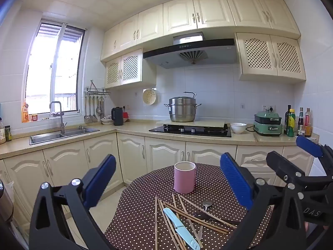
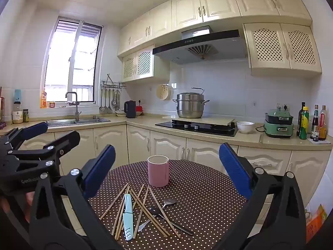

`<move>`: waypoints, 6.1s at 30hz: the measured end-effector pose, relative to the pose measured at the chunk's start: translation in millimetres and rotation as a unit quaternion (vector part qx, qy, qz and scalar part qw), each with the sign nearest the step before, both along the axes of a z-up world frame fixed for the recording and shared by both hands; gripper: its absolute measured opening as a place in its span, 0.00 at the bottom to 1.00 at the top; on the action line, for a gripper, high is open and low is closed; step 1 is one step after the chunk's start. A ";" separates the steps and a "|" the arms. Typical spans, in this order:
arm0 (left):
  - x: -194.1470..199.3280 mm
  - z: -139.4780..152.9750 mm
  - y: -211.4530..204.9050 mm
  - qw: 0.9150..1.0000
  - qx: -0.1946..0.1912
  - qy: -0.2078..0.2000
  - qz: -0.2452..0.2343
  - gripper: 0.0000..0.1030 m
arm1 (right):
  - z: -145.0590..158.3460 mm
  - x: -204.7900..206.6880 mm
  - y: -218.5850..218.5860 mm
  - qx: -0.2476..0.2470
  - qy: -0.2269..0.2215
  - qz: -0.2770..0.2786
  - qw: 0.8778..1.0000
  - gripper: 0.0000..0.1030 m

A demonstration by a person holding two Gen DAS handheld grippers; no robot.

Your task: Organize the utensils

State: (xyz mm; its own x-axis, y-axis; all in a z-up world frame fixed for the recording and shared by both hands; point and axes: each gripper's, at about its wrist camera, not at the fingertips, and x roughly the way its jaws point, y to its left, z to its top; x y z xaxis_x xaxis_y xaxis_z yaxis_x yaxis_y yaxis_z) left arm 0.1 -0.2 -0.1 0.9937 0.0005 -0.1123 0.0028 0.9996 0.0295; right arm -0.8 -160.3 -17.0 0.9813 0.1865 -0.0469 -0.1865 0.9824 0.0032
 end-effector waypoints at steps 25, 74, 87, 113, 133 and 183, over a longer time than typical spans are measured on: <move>1.5 -17.2 -1.9 1.000 0.000 0.002 0.001 0.95 | -7.9 3.3 5.8 0.001 0.004 0.003 1.000 0.95; 4.2 -5.5 4.5 1.000 -0.005 0.013 0.009 0.95 | -3.6 6.3 7.9 0.005 0.024 0.019 1.000 0.95; 8.4 -9.4 5.9 1.000 -0.001 0.019 0.011 0.95 | -5.0 9.7 8.2 0.006 0.034 0.021 0.999 0.95; 92.9 -57.5 18.3 0.992 -0.013 0.128 0.001 0.95 | -49.4 90.3 7.9 -0.017 0.136 0.013 0.990 0.95; 232.4 -213.4 69.6 0.897 -0.044 0.439 -0.029 0.43 | -135.2 229.8 27.3 -0.138 0.323 0.067 0.934 0.81; 246.0 -120.6 57.6 0.945 -0.150 0.285 -0.054 0.06 | -147.1 310.7 82.9 -0.139 0.460 0.204 0.853 0.07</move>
State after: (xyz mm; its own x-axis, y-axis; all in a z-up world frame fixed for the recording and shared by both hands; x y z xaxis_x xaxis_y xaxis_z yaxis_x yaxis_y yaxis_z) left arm 246.1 57.4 -120.7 0.7640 -0.2137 -0.6089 0.0346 0.9558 -0.2920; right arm 309.9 -77.4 -164.1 0.3615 0.3598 -0.8601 -0.5579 0.8226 0.1097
